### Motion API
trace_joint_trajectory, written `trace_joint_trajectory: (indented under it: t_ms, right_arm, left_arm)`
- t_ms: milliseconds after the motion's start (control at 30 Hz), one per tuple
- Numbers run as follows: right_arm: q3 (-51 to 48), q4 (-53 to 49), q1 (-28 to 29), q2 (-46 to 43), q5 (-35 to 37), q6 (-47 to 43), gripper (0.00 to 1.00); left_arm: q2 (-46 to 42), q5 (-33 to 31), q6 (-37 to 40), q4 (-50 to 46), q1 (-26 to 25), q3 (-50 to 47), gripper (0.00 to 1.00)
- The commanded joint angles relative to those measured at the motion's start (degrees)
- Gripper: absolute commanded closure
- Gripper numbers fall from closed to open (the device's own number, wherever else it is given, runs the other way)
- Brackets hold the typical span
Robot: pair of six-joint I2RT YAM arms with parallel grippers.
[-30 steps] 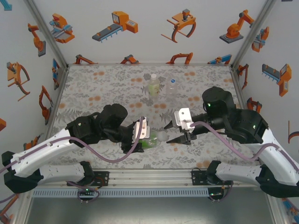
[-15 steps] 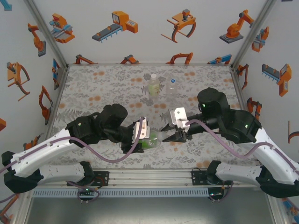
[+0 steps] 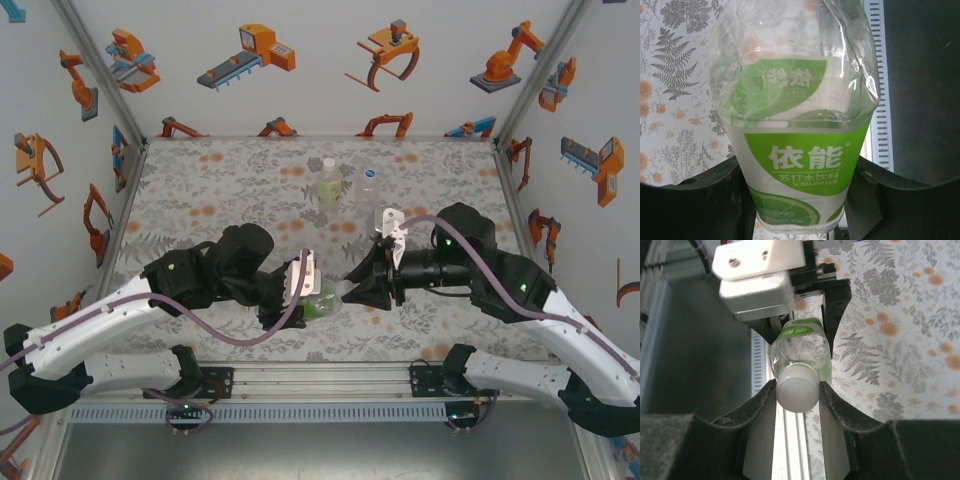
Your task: Screw on the bottle caps
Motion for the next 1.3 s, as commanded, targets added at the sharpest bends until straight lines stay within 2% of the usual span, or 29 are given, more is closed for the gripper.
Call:
trace_joint_trajectory:
  t_ms: [0, 33, 100, 167, 200, 233, 267, 400, 667, 833, 967, 1133, 1267]
  right_arm:
    - [-1.5, 5.1, 0.6, -0.2, 2.7, 11.2, 1.0]
    - [-1.5, 4.7, 0.6, -0.3, 2.7, 10.4, 1.0]
    - [-1.0, 3.3, 0.7, -0.4, 2.8, 8.6, 1.0]
    - [-0.3, 2.2, 0.6, 0.1, 2.8, 7.3, 1.0]
    - [0.4, 1.5, 0.7, 0.4, 2.9, 6.5, 1.0]
    - [0.8, 0.7, 0.6, 0.8, 2.9, 5.8, 1.0]
    - [1.4, -0.2, 0.6, 1.3, 3.1, 4.9, 1.0]
    - [3.9, -4.6, 0.7, 3.2, 5.3, 1.4, 1.0]
    - [9.0, -11.5, 0.7, 9.8, 19.7, 0.9, 1.0]
    - [12.4, -14.0, -0.6, 16.3, 28.6, 3.8, 1.0]
    - [14.6, -14.6, -4.4, 22.0, 30.0, 7.6, 1.0]
    - [17.5, -15.0, -11.4, 28.7, 30.1, 11.9, 1.0]
    - [19.6, -15.0, -16.8, 34.3, 29.6, 12.0, 1.0]
  left_arm:
    - [-0.4, -1.9, -0.4, 3.9, -0.3, -0.4, 0.94]
    - [-0.5, -1.9, -0.3, 4.0, -0.3, -0.4, 0.88]
    - [-0.8, -2.5, -0.3, 4.3, -0.3, -0.5, 0.58]
    - [-1.4, -3.1, -0.3, 4.3, -0.3, -0.6, 0.36]
    - [-1.8, -3.8, -0.3, 4.4, -0.3, -0.8, 0.2]
    - [-2.1, -4.3, -0.4, 4.3, -0.3, -1.1, 0.09]
    - [-2.7, -5.0, -0.4, 4.3, -0.3, -1.4, 0.02]
    - [-4.1, -8.6, -1.4, 2.6, -0.2, -2.0, 0.03]
    - [-7.9, -15.9, -3.7, 1.0, -0.2, -4.6, 0.03]
    - [-8.5, -23.3, -7.1, -1.6, 0.2, -5.1, 0.03]
    - [-8.6, -27.2, -10.2, -2.8, 0.6, -6.3, 0.03]
    - [-9.6, -29.0, -14.2, -1.8, 1.0, -8.5, 0.03]
    - [-11.0, -30.1, -17.0, -0.4, 1.1, -10.5, 0.03]
